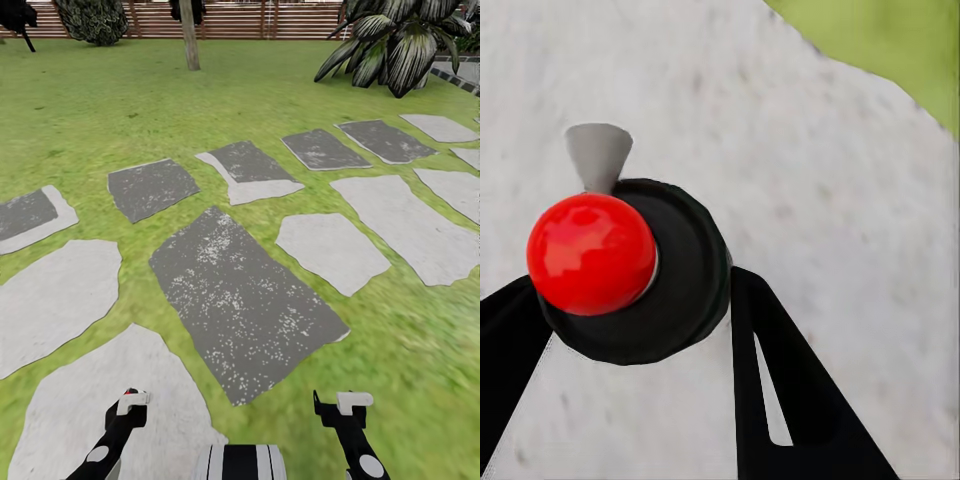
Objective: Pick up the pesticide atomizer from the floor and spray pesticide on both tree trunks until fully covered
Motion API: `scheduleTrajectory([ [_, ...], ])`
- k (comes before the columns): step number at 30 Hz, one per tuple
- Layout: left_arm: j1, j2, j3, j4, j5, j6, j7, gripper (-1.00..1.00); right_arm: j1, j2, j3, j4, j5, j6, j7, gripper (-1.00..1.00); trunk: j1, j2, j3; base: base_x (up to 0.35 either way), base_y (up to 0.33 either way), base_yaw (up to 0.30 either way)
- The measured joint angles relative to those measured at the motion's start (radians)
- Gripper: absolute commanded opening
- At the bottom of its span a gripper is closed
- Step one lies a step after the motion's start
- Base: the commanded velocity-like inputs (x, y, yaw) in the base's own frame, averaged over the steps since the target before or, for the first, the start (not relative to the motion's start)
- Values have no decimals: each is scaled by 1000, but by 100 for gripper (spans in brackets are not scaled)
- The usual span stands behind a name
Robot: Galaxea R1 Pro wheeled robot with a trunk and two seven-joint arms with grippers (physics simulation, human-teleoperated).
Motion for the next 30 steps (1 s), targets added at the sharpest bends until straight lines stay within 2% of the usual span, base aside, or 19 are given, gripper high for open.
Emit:
scheduleTrajectory([
  [30,2,2,0,0,0,0,0,-100,0,6,3,0,0,-2,0,100,-13,7,116,0,0,0],
])
